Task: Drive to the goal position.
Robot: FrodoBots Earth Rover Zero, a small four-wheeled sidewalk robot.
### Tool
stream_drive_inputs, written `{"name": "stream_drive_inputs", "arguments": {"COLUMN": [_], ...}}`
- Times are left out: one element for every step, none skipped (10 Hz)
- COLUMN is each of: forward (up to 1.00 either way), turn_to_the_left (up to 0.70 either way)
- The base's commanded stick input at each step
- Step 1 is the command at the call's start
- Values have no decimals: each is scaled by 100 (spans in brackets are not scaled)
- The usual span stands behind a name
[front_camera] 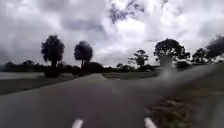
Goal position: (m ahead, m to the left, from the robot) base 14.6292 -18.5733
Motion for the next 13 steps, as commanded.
{"name": "stream_drive_inputs", "arguments": {"forward": [85, 85, 85, 85, 85, 85, 85, 85, 85, 85, 85, 85, 85], "turn_to_the_left": [0, 0, -16, -34, -34, -34, -34, -34, -34, -34, -34, -34, -34]}}
